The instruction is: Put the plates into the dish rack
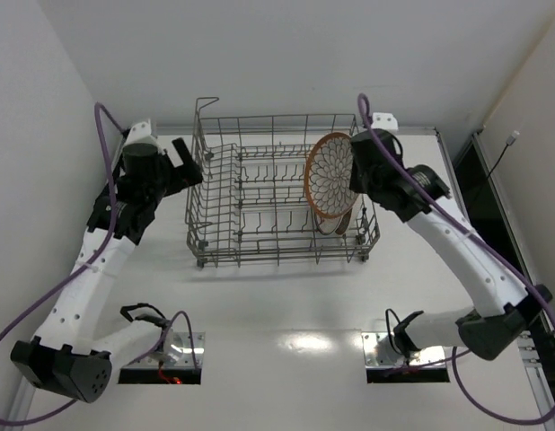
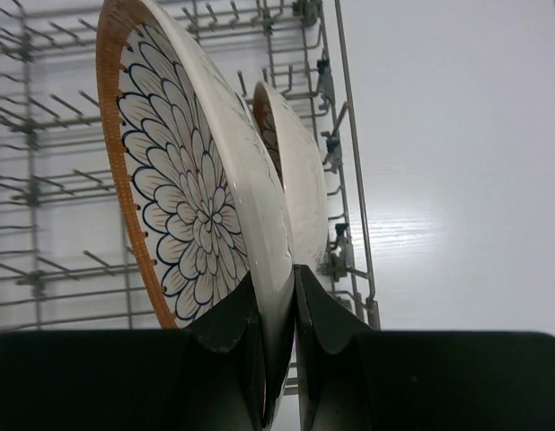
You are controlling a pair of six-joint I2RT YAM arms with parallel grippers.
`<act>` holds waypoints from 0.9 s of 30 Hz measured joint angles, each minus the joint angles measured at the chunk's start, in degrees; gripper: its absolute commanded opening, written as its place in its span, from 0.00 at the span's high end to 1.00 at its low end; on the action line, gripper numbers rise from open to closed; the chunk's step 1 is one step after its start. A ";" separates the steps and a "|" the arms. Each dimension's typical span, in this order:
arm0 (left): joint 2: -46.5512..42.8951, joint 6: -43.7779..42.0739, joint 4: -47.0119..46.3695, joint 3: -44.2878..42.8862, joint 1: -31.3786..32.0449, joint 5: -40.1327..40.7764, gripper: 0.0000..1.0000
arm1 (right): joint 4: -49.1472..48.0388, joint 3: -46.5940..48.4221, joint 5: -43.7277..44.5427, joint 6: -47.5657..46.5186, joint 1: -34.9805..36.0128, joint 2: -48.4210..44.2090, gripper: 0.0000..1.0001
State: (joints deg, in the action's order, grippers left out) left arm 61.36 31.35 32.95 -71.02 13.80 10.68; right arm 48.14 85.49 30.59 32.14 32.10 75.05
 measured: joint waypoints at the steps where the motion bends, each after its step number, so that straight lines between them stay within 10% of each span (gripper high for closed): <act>1: -0.94 -0.72 -0.52 2.32 -1.16 2.08 0.00 | 0.72 0.24 1.55 -0.15 1.03 1.40 1.00; 27: -25.97 -3.89 -9.16 32.44 -3.21 24.11 0.00 | -0.04 3.30 18.73 -2.16 8.83 18.97 1.00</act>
State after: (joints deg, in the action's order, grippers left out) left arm 35.40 27.46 23.79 -38.59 10.59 34.79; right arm 48.10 88.79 49.32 29.98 40.93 94.02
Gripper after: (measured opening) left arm 0.995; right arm 0.109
